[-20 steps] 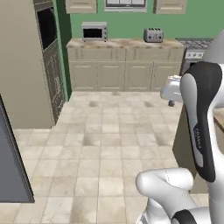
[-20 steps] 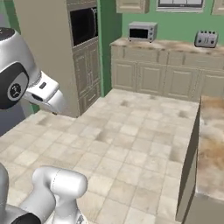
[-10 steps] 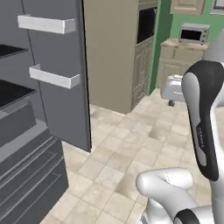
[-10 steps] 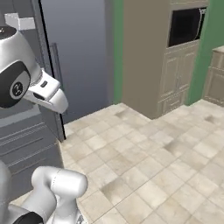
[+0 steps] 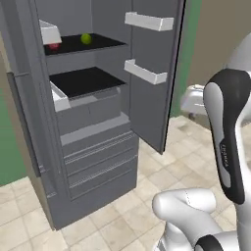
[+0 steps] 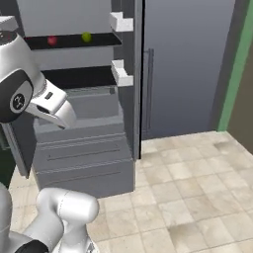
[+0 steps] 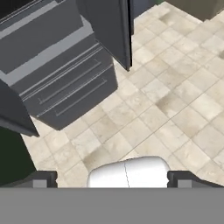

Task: Open the fridge, remove the pear, lime, and steak, and place them on any counter.

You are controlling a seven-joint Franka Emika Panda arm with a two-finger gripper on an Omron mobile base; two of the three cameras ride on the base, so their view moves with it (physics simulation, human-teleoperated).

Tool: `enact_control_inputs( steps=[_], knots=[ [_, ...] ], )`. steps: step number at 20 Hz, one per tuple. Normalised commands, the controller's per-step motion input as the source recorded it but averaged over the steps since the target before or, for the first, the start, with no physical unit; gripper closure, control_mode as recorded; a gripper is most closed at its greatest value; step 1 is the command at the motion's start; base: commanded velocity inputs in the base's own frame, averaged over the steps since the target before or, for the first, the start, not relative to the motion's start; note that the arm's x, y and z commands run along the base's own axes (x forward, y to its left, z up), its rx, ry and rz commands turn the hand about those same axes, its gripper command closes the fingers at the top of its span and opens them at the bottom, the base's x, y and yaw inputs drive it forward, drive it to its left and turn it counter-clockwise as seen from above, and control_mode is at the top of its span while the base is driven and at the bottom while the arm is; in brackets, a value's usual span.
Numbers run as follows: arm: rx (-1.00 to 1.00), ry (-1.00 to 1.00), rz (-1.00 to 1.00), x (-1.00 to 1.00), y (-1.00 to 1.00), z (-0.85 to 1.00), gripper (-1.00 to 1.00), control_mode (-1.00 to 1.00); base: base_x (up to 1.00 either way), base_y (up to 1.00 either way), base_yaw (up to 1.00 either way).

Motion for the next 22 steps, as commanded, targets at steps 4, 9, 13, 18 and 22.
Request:
enact_control_inputs(
  steps=[4,9,13,18,22],
  knots=[
    [0.0,0.0,0.0,0.0,0.0,0.0,-1.0,1.0,0.12,-0.12,0.58],
    [0.0,0.0,0.0,0.0,0.0,0.0,-1.0,1.0,0.37,-0.17,0.34],
    [0.0,0.0,0.0,0.0,0.0,0.0,-1.0,1.0,0.5,-0.33,0.4],
    [0.0,0.0,0.0,0.0,0.0,0.0,-1.0,1.0,0.57,-0.42,0.31],
    [0.0,0.0,0.0,0.0,0.0,0.0,-1.0,1.0,0.51,-0.49,0.16]
  ],
)
